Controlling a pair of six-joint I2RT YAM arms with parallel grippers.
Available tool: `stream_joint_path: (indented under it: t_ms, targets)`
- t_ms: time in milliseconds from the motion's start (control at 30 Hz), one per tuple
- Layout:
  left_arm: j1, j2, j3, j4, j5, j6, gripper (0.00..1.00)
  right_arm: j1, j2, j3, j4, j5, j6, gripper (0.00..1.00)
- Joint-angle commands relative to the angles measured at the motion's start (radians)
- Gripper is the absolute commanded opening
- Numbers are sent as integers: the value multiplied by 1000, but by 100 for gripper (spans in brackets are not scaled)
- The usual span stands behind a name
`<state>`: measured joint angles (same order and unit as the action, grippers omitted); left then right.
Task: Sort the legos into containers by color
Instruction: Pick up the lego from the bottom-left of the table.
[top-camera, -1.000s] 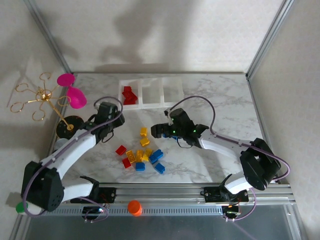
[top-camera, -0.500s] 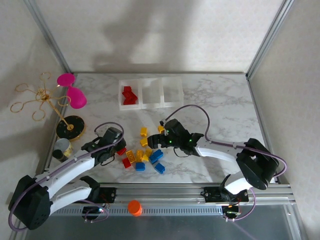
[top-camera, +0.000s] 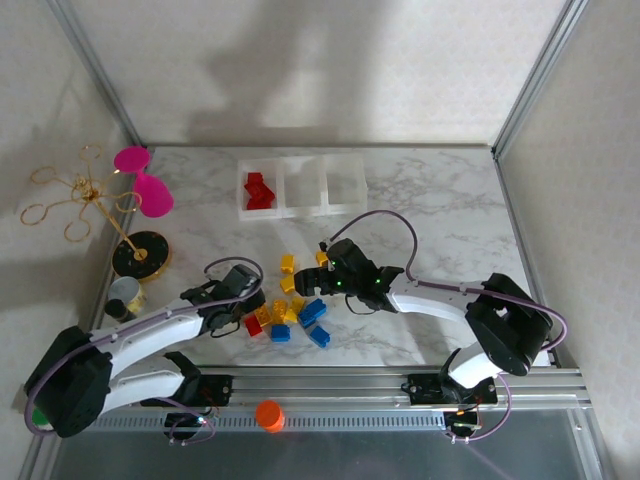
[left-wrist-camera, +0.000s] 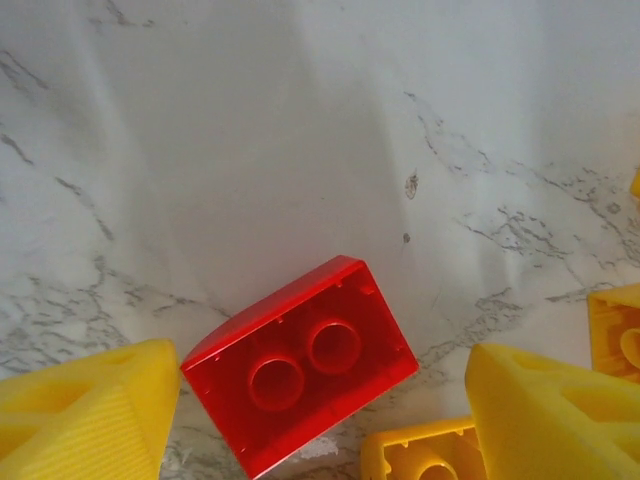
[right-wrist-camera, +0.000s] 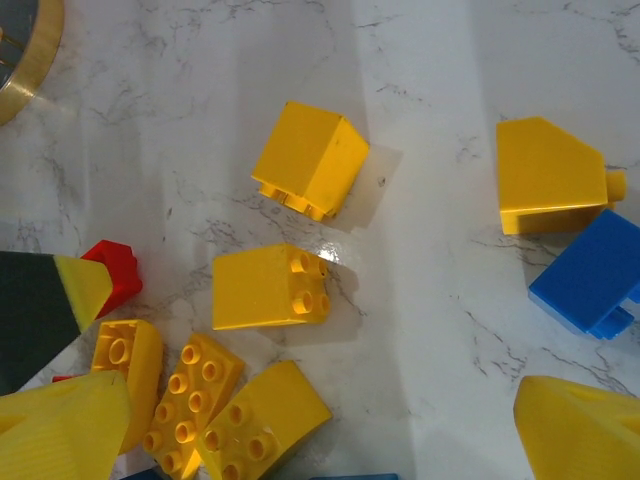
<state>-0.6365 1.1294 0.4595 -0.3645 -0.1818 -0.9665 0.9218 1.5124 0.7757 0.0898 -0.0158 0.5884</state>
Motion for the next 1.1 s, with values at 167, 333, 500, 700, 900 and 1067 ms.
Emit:
stream_joint_path:
  t_ms: [167, 333, 500, 700, 900, 1067]
  targets:
    - [-14, 87, 10, 75, -29, -4, 65, 11, 9, 0, 5, 34, 11, 99]
    - [-17, 121, 22, 91, -59, 6, 59, 10, 13, 5, 1, 38, 11, 99]
    - [-18, 123, 28, 84, -66, 11, 51, 11, 10, 9, -2, 41, 10, 99]
    - [-17, 91, 76, 42, -103, 44, 50, 8, 2, 25, -12, 52, 5, 99]
    - [4, 125, 269, -17, -191, 134, 52, -35, -19, 68, -33, 57, 4, 99]
    - [77, 250, 449, 0, -184, 220, 52, -118, -56, 81, -6, 29, 17, 99]
